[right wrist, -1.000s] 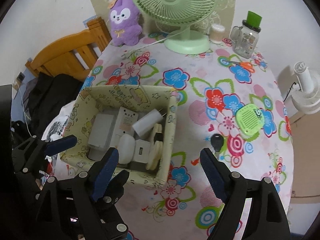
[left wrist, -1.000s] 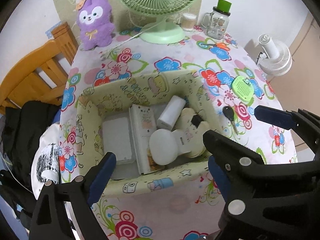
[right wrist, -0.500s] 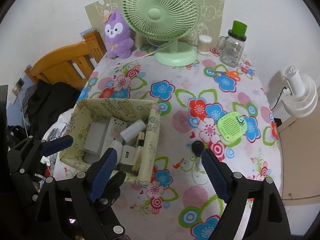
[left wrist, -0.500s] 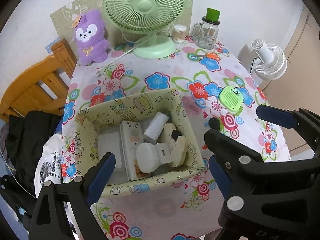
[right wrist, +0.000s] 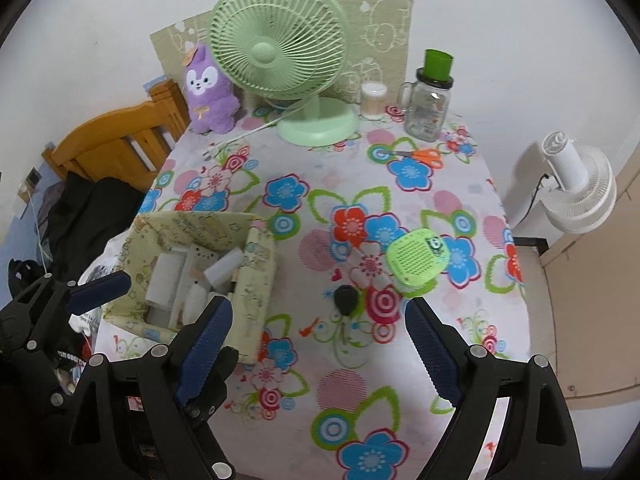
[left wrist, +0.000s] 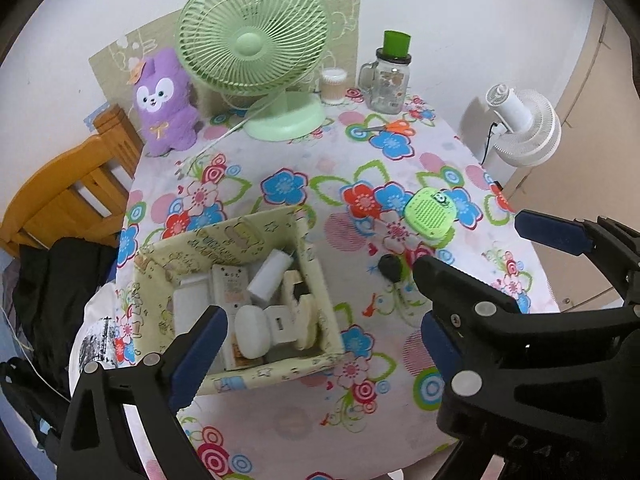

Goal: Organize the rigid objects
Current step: 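Move the left tool toward the black key while the right tool approaches the green speaker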

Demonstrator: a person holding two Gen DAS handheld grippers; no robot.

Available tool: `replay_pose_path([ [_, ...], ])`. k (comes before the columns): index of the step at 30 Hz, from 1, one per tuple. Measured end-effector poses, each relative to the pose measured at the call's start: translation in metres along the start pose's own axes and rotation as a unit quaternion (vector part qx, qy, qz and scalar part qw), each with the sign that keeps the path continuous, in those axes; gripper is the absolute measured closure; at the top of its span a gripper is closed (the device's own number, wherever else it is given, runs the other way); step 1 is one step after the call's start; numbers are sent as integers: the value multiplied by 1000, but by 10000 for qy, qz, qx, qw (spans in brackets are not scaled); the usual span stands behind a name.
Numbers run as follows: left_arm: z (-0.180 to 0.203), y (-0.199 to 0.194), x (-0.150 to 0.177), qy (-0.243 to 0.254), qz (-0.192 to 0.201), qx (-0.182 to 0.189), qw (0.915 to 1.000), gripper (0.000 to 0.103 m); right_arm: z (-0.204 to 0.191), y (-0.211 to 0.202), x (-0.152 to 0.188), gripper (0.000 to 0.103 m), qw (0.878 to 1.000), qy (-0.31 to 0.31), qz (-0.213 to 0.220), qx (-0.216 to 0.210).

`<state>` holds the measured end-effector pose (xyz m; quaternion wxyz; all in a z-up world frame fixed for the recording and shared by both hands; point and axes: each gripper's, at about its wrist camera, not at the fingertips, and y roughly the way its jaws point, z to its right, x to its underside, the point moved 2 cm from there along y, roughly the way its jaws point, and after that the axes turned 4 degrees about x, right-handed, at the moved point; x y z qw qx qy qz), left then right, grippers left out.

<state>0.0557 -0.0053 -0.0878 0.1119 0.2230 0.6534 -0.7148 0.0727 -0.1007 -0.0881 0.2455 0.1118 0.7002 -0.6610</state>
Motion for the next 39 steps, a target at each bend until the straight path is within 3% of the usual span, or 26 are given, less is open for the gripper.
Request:
replay_pose_path([
  [28, 57, 4, -22, -121, 114, 73, 9998, 3, 79, -15, -5, 12, 9995, 172, 125, 215],
  [34, 61, 9, -23, -304, 162, 331, 9989, 3, 92, -14, -8, 12, 9994, 215, 203, 198],
  [39, 66, 23, -21, -421, 81, 231, 9988, 3, 101, -4, -8, 12, 9995, 74, 206, 218],
])
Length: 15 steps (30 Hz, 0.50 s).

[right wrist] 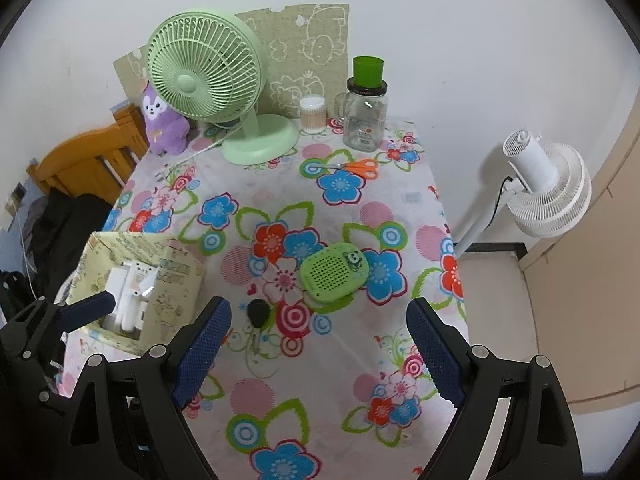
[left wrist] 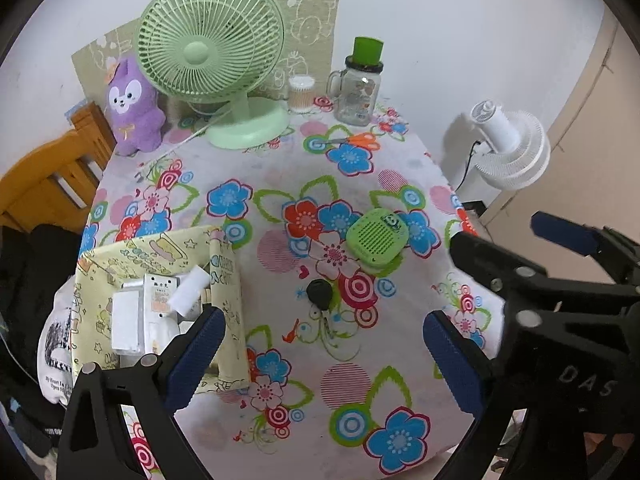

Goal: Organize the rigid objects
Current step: 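Move the left tool toward the black key while the right tool approaches the green speaker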

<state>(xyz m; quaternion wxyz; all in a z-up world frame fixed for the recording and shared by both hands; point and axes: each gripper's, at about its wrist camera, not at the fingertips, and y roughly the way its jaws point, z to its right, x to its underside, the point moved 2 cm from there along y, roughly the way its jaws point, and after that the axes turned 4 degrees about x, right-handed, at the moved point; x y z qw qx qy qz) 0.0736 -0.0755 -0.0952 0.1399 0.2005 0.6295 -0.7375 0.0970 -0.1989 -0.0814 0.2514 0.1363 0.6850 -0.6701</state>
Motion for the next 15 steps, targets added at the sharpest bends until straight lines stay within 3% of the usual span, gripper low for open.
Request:
replay_pose_path([
  [5, 5, 25, 5, -45, -296, -20, 9996, 3, 10, 18, 0, 12, 9997, -222, -67, 44],
  [15, 4, 66, 1, -401, -393, -204, 9982, 4, 31, 63, -2, 12, 9987, -269, -427, -77],
])
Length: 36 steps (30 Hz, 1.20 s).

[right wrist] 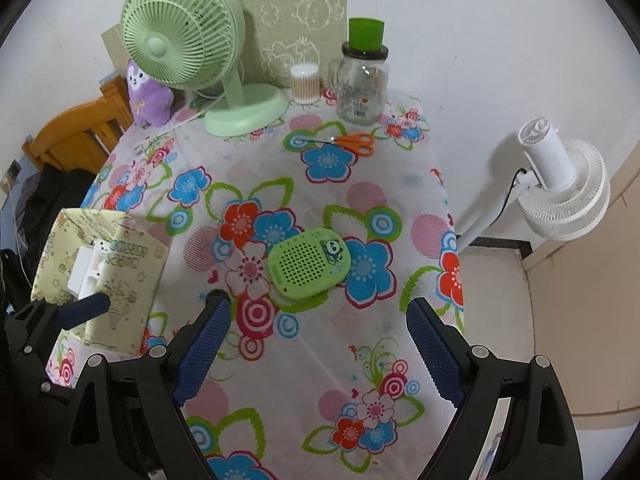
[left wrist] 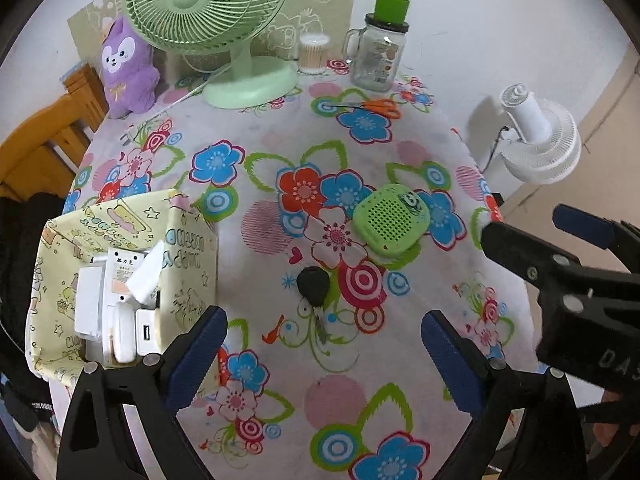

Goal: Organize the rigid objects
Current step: 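Move the left tool toward the black key while the right tool approaches the green speaker, then grasp the black key with the left tool while the right tool grasps the green panda speaker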

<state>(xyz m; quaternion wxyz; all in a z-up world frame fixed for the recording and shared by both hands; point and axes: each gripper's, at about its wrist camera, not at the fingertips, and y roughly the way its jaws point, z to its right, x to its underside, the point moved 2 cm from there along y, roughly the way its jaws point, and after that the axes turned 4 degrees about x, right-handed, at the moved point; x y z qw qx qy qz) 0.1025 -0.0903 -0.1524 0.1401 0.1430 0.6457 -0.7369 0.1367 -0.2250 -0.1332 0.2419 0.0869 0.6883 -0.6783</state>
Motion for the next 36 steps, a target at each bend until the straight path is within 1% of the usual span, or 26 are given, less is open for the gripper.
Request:
replay_pose_path([
  [5, -3, 21, -7, -250, -51, -113, 9996, 5, 5, 24, 0, 12, 9997, -58, -252, -15],
  [11, -6, 45, -11, -374, -79, -305, 9988, 11, 8, 50, -2, 12, 9993, -140, -326, -73],
  [14, -7, 57, -13, -382, -151, -379, 9984, 15, 7, 64, -3, 12, 9990, -190, -393, -102],
  [18, -9, 73, -12, -451, -296, -384, 9978, 22, 6, 79, -4, 12, 9986, -220, -453, -135],
  [23, -17, 92, -9, -654, -473, -377, 9960, 30, 4, 98, -4, 12, 9980, -247, -565, -160],
  [25, -20, 98, -9, -752, -544, -345, 9951, 33, 3, 105, -4, 12, 9976, -261, -619, -149],
  [29, -24, 104, -6, -869, -627, -363, 9936, 43, 2, 114, -5, 12, 9972, -265, -684, -150],
  [34, -21, 105, -5, -782, -553, -455, 9944, 44, -2, 124, -6, 12, 9966, -311, -749, -161],
  [36, -18, 105, -5, -720, -534, -569, 9943, 47, -4, 128, -6, 12, 9963, -347, -776, -158],
])
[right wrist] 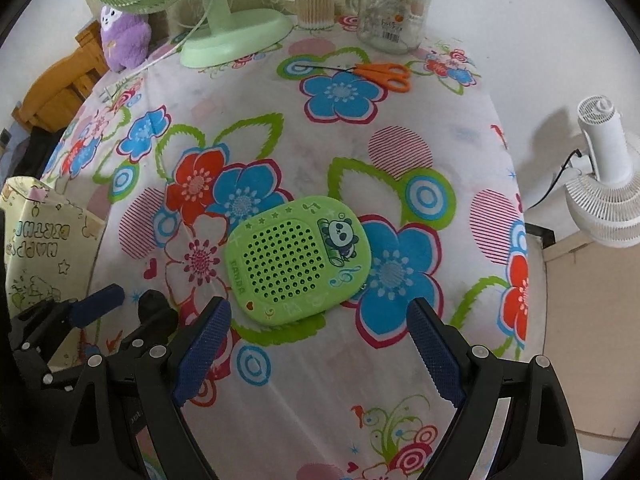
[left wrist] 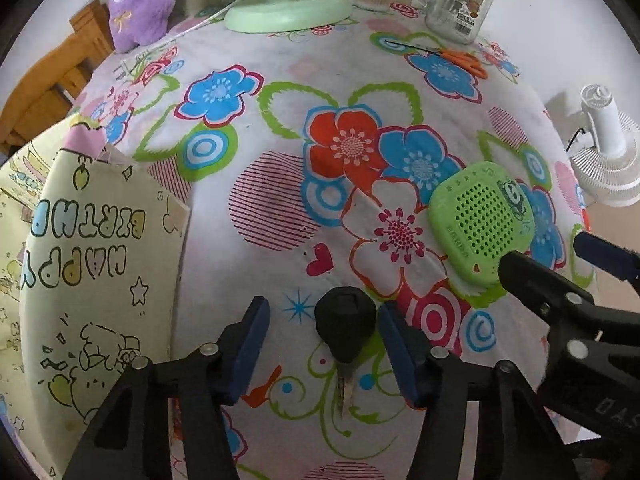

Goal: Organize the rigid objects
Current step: 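Grasp the black key with the left tool while the right tool grasps the green panda speaker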

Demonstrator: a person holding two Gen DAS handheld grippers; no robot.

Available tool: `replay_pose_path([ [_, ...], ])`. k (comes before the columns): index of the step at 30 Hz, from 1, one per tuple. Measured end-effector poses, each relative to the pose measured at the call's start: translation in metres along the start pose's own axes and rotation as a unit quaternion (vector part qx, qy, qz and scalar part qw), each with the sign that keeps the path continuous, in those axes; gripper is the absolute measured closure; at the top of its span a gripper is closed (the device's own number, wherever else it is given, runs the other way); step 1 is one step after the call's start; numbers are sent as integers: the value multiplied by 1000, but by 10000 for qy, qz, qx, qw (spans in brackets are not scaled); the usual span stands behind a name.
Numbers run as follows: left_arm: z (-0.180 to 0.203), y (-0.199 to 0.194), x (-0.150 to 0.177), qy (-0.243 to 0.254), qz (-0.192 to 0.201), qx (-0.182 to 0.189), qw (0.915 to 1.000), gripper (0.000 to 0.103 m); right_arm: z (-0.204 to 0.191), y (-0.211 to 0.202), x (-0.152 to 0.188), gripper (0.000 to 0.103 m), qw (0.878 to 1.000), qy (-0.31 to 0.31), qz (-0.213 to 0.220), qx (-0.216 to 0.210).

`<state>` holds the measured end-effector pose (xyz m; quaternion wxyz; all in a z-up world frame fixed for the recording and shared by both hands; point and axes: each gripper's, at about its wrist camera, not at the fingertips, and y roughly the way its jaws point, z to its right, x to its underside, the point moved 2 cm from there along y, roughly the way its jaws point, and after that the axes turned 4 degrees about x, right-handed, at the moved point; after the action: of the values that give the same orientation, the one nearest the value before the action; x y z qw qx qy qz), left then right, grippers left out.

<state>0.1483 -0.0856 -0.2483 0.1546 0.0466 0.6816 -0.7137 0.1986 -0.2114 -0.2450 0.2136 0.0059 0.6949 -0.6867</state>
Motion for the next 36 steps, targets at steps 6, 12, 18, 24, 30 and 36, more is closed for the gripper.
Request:
replay_pose_path([
  [6, 11, -1, 2, 180, 81, 30, 9998, 71, -4, 12, -7, 12, 9999, -142, -42, 13],
  [12, 19, 2, -4, 162, 30, 145, 9998, 72, -6, 20, -14, 12, 9997, -253, -42, -53],
  [18, 10, 0, -13, 63, 67, 90, 9999, 72, -14, 27, -20, 12, 9988, -444, -91, -202],
  [24, 10, 1, -15, 81, 37, 83, 9999, 72, -22, 34, -24, 11, 9972, -737, -94, -63],
  [30, 8, 5, -13, 58, -26, 80, 9999, 72, -22, 44, -24, 5, 9959, -865, -209, -137],
  [36, 9, 4, -9, 142, -40, 45, 9999, 72, -25, 47, -24, 4, 9936, -1112, -56, -212],
])
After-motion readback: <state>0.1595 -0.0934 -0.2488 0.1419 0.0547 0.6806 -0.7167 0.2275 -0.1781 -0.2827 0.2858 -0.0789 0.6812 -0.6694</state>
